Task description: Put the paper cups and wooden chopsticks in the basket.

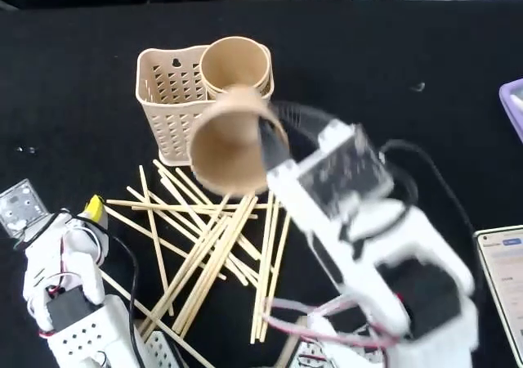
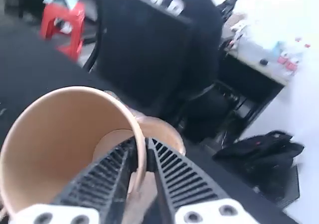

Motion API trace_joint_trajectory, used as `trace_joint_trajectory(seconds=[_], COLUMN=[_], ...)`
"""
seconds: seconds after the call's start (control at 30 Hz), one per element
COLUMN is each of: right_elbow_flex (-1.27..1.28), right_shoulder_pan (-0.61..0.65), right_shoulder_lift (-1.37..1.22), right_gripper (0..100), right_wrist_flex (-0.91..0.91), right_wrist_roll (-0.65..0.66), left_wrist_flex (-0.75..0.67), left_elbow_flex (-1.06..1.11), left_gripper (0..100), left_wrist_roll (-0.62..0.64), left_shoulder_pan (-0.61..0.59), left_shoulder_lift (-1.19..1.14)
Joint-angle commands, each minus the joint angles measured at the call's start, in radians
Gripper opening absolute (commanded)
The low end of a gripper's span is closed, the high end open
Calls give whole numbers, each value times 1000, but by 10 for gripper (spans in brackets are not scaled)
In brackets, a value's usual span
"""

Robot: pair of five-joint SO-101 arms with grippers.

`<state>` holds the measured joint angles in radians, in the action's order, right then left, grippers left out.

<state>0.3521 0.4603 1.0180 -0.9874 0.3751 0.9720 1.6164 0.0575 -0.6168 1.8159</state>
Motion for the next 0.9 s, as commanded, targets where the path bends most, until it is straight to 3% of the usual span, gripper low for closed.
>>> trace_joint_trajectory(seconds=[0.0, 0.27, 0.43, 0.87], right_elbow_flex=[-77, -266, -341, -340], right_shoulder_pan=[-31, -38, -130, -166], right_shoulder_lift=[-140, -427, -545, -622], right_gripper=[11, 11, 11, 15], right_wrist_flex=[186, 282, 275, 97], right_wrist_roll=[-81, -95, -103, -103], left_wrist_flex=[-14, 9, 12, 8], left_elbow_flex=[-10, -12, -12, -12], left_gripper=[284, 284, 284, 284], left_wrist_roll=[2, 0, 0, 0], left_shoulder_pan=[15, 15, 15, 15], left_shoulder_lift=[5, 5, 5, 5])
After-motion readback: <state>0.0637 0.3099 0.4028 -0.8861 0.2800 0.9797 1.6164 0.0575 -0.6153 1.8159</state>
